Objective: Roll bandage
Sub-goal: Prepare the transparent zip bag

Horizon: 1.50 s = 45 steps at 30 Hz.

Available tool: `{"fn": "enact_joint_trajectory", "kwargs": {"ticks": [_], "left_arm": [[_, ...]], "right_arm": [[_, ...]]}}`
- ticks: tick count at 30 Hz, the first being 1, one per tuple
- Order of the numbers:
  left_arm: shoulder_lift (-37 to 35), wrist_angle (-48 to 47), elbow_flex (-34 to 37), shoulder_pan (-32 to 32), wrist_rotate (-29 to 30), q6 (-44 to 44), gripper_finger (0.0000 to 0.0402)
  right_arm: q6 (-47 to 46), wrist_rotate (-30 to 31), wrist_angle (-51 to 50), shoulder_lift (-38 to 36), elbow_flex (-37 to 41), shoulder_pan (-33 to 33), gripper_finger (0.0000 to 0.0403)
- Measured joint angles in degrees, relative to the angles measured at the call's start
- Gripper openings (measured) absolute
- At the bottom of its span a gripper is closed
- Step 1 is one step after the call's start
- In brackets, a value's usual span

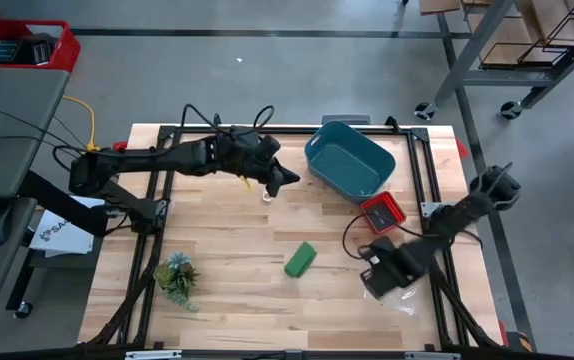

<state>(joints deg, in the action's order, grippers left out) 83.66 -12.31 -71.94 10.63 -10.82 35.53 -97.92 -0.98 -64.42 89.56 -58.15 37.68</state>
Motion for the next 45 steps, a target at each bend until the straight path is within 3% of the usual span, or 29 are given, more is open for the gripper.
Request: {"fn": "enact_joint_trajectory", "kwargs": {"ticks": [2,5,11,19,24,30,33,39,43,45], "left_arm": [[-0.1,-0.2,0.0,0.4,-2.5,0.2,0.0063],[-0.2,-0.2,0.0,0.4,-5.5,0.7,0.0086],[-0.2,-1.2,0.0,-0.1,-10.3,3.3,0.0127],[-0.2,-3.4,0.0,-0.3,-9.5,3.4,0.0143],[-0.2,-3.2,0.0,-0.1,-7.0,3.3,0.0143],[-0.4,-2.8,0.0,0.2,-4.1,1.5,0.0143],[-1.0,-1.8,0.0,1.1,-4.1,1.2,0.0143],[-5.1,-2.1,0.0,4.3,-4.0,-3.0,0.0143],[-9.2,-4.5,-0.1,6.6,-2.4,-7.9,0.0143],[-10.7,-5.5,-0.1,7.2,-1.5,-9.1,0.0143]], "right_arm": [[6.4,-3.9,0.5,0.0,3.3,-3.9,0.0185],[16.6,-4.8,0.9,0.0,6.8,-9.1,0.0218],[34.9,-8.0,11.8,-0.2,11.7,-16.0,0.0231],[37.0,-9.6,15.3,-0.4,15.8,-15.9,0.0228],[37.2,-9.3,16.3,-0.4,15.8,-13.9,0.0178],[35.0,-9.4,16.1,-0.5,15.6,-12.1,0.002],[33.9,-8.5,13.1,-0.9,13.2,-11.2,0.0012],[33.2,-0.9,1.2,-3.7,0.0,-9.7,0.0002],[33.0,11.1,0.0,-5.1,-11.3,-9.8,0.0001],[37.8,18.2,3.0,-5.4,-16.2,-10.2,0.0001]]}}
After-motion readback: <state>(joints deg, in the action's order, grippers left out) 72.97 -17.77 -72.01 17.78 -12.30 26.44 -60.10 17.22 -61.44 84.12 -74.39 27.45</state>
